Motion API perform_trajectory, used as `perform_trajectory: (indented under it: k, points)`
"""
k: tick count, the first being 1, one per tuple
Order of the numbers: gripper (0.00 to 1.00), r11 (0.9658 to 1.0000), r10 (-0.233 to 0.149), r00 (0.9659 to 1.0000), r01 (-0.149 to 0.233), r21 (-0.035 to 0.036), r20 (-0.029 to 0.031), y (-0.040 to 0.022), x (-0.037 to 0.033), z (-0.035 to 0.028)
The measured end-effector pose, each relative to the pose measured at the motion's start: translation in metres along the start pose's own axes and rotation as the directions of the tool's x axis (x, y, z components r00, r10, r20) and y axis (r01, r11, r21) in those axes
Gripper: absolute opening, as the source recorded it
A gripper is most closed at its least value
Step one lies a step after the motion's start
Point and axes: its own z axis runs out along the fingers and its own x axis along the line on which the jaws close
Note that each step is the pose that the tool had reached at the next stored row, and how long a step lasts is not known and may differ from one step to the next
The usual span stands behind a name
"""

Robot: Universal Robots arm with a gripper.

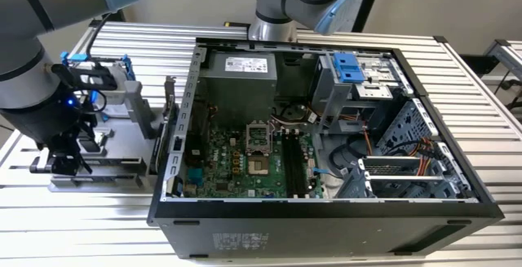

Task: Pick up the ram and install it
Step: 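Pick up the ram and move it above insertion slot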

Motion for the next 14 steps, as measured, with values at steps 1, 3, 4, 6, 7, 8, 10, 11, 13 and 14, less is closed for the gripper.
perform_trajectory:
  k: [1, 3, 4, 6, 7, 8, 10, 11, 13, 14]
  points:
    - [1.00, 1.0000, 0.000, 1.0000, 0.000, -0.0001, -0.0001, 0.0000, 0.0003, 0.0009]
    - [1.00, 1.0000, 0.000, 1.0000, 0.000, -0.0002, -0.0001, 0.0000, 0.0010, 0.0028]
    - [1.00, 1.0000, 0.000, 1.0000, 0.000, -0.0002, -0.0001, 0.0000, 0.0014, 0.0038]
    - [1.00, 1.0000, 0.000, 1.0000, 0.000, 0.0000, 0.0000, -0.0001, 0.0021, 0.0058]
    - [1.00, 1.0000, 0.000, 1.0000, 0.000, 0.0000, 0.0000, -0.0001, 0.0023, 0.0066]
    - [1.00, 1.0000, 0.000, 1.0000, 0.000, 0.0001, 0.0001, -0.0001, 0.0023, 0.0074]
    - [1.00, 1.0000, 0.000, 1.0000, 0.000, -0.0001, -0.0001, -0.0001, 0.0025, 0.0085]
    - [1.00, 1.0000, 0.000, 1.0000, 0.000, -0.0002, -0.0001, -0.0001, 0.0025, 0.0086]
    - [1.00, 1.0000, 0.000, 1.0000, 0.000, -0.0003, -0.0002, -0.0001, 0.0025, 0.0086]
    - [1.00, 1.0000, 0.000, 1.0000, 0.000, -0.0002, -0.0002, -0.0001, 0.0025, 0.0086]
